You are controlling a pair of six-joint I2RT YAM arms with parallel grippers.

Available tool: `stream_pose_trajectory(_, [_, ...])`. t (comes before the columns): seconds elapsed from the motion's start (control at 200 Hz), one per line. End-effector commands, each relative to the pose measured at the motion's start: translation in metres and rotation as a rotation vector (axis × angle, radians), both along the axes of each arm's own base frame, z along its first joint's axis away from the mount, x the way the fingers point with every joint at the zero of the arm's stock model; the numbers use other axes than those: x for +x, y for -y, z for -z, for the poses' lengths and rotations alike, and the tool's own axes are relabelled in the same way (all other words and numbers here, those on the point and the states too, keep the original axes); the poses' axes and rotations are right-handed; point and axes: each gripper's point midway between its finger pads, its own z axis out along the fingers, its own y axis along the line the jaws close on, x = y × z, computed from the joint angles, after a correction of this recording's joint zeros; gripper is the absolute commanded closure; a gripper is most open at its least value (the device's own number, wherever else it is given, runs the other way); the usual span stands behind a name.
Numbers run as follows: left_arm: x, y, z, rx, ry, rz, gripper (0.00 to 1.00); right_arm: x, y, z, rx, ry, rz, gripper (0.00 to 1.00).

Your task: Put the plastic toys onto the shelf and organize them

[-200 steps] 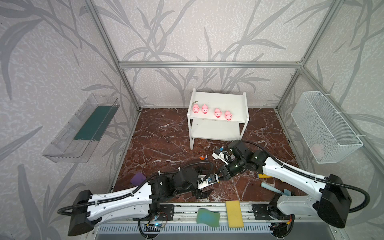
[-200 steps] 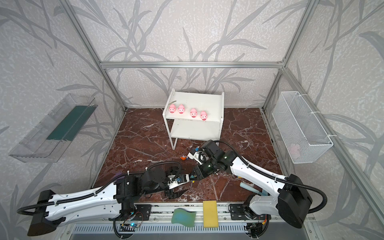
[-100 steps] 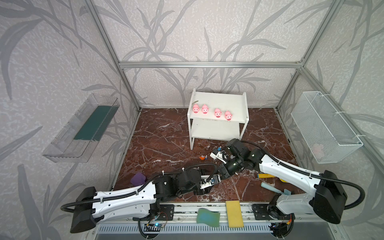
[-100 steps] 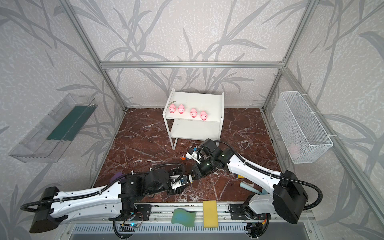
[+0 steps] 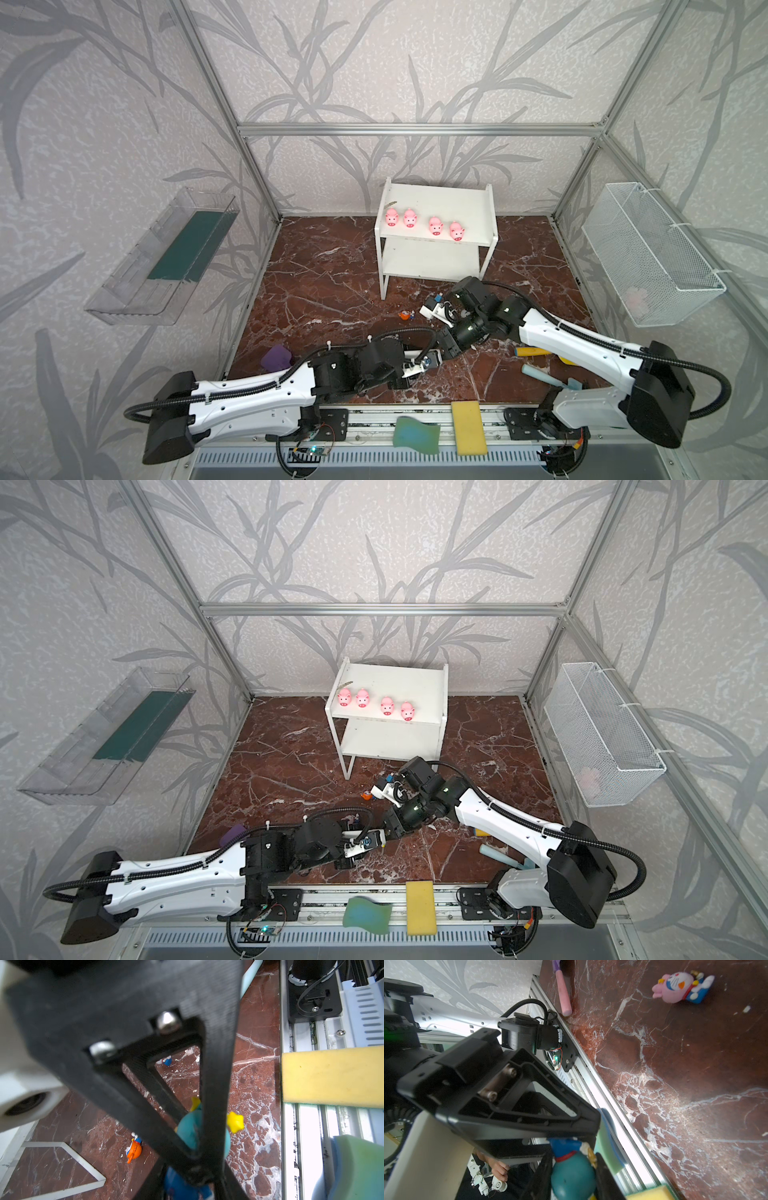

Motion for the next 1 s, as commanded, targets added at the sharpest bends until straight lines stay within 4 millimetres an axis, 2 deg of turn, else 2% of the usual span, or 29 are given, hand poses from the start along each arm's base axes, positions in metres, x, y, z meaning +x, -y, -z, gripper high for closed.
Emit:
stream_pose_trajectory(0.0, [0.0, 0.001, -0.004, 0.001, 0.017, 0.009, 0.69, -0.003, 0.002, -0.011, 0.025, 0.011, -0.017, 0.77])
stream_pose_trajectory(0.225, [-0.001, 0.0, -0.002, 0.007, 0.006, 0.01, 0.81, -0.003, 0.003, -0.011, 0.026, 0.006, -0.016, 0.75])
stream_pose_trajectory(0.35, [-0.004, 0.0, 0.0, 0.007, -0.008, 0.018, 0.84, -0.001, 0.006, -0.009, 0.023, -0.001, -0.006, 0.72])
stream_pose_trajectory(0.53, [-0.005, -0.001, 0.006, 0.01, -0.058, -0.009, 0.85, 0.011, 0.017, -0.012, 0.031, 0.038, 0.057, 0.6])
stream_pose_trajectory(0.715, [-0.014, -0.003, 0.014, -0.004, -0.183, -0.053, 0.85, 0.022, 0.026, -0.016, 0.083, 0.137, 0.127, 0.47])
stream_pose_trajectory(0.995, [-0.021, -0.001, 0.002, -0.194, -0.356, -0.15, 0.84, 0.025, 0.043, 0.007, 0.101, 0.29, 0.21, 0.41])
